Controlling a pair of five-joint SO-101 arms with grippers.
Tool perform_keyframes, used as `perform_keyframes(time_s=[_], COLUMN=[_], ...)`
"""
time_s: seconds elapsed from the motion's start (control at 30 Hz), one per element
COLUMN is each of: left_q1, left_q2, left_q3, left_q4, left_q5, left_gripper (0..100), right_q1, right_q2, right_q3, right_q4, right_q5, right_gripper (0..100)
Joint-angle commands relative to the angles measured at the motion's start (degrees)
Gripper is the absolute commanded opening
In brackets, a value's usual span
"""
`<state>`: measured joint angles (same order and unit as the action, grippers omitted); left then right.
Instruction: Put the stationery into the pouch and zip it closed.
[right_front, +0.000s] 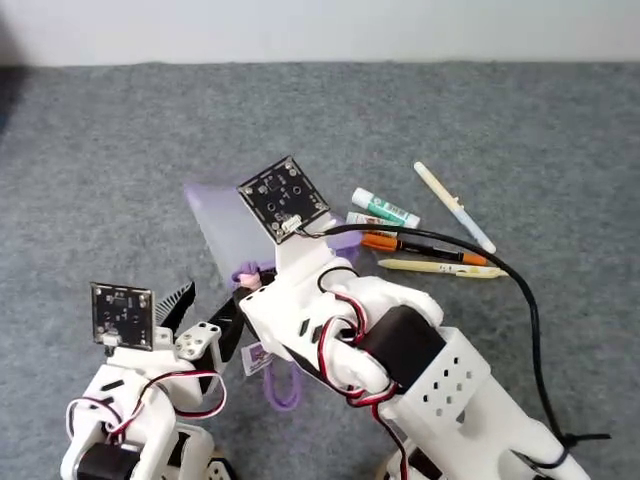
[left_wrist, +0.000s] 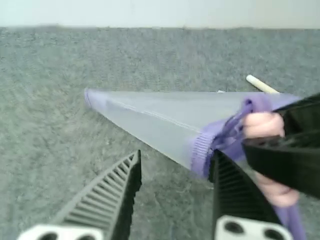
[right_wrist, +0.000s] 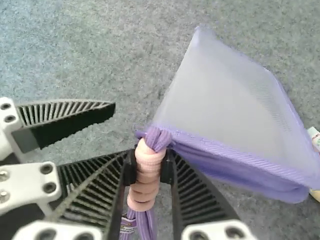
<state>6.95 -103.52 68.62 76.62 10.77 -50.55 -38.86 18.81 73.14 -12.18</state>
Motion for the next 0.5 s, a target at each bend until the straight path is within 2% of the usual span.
perform_keyframes(time_s=[0.0, 0.3, 0.47], left_q1=[0.09, 0.0, 0.0], left_q2=[-0.26, -0.26, -0.26], left_q3=[-0.4, -0.04, -0.04], left_q4=[-1.49, -1.49, -1.49], left_q5=[-1.05, -1.14, -1.23], left_gripper=[22, 22, 14], right_q1=[-0.75, -5.32, -5.41], right_q2=[-0.31, -0.4, -0.4], right_q3=[-3.16, -3.16, -4.4], right_q4=[1.1, 3.3, 3.74], right_q5=[0.7, 0.44, 0.44], right_gripper=[0.8, 0.8, 0.8])
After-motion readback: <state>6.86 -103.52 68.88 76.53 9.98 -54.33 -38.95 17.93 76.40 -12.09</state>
